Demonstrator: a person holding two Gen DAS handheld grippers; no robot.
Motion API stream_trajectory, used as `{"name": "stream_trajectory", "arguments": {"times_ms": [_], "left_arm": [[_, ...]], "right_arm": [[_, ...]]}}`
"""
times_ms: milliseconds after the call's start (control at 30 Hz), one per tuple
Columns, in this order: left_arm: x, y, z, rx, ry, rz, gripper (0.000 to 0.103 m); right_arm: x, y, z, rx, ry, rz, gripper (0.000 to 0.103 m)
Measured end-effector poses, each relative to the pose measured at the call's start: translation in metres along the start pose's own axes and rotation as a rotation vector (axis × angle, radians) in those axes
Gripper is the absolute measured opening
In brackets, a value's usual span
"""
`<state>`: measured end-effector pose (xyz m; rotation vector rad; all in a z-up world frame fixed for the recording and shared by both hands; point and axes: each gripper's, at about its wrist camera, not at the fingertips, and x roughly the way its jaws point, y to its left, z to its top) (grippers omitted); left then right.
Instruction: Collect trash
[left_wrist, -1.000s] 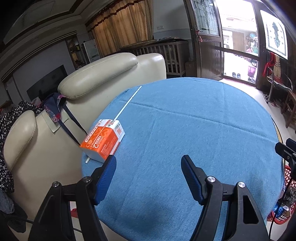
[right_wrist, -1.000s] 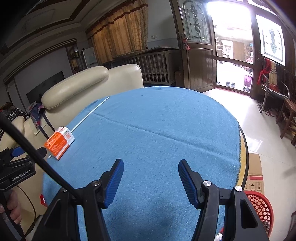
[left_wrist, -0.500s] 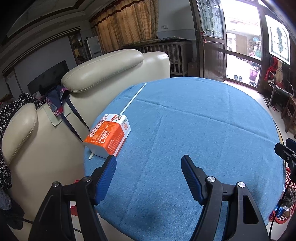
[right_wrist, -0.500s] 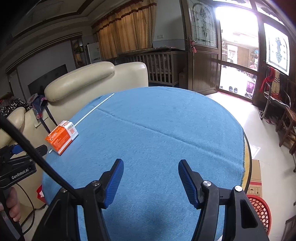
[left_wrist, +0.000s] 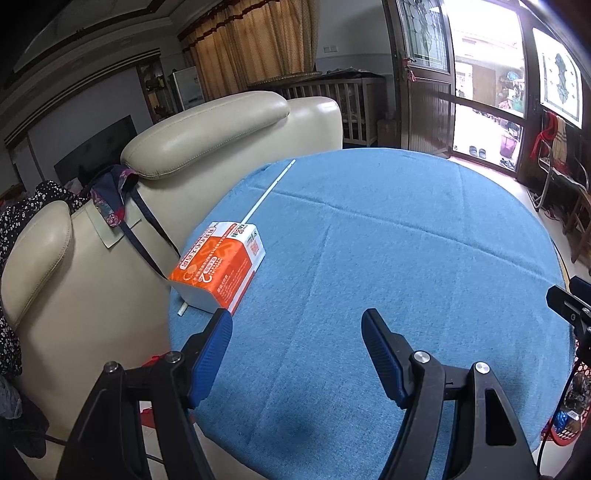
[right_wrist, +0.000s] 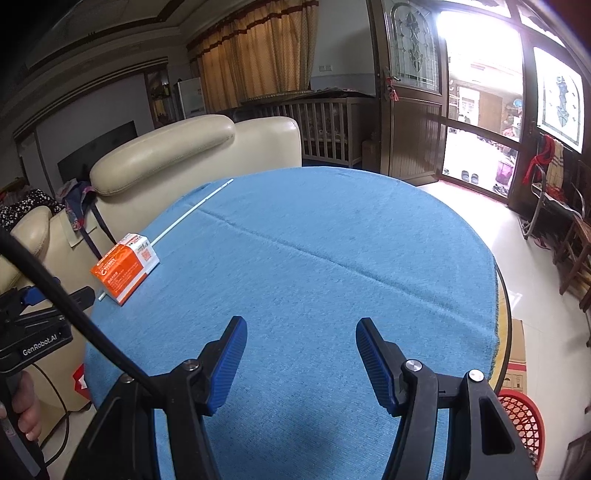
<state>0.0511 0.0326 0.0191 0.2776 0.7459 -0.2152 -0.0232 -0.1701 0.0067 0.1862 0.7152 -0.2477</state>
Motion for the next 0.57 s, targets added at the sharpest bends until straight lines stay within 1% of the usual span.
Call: {"name": "stream_trajectory", "arguments": {"times_ms": [300, 500, 567], "left_arm": [[0.013, -0.007, 0.002, 0.012, 0.023, -0.003, 0.073], [0.028, -0.017, 0.004, 0.036, 0.035, -0.011, 0.073], [0.038, -0.022, 0.005, 0.040, 0.050, -0.021, 0.073]], "right_arm": [[0.013, -0.007, -0.001, 0.015, 0.026, -0.001, 0.065], [0.028, -0.014, -0.004, 0.034, 0.056, -0.001, 0.065], [0.036, -0.018, -0.005, 0.040, 0.067, -0.004, 0.065]]}}
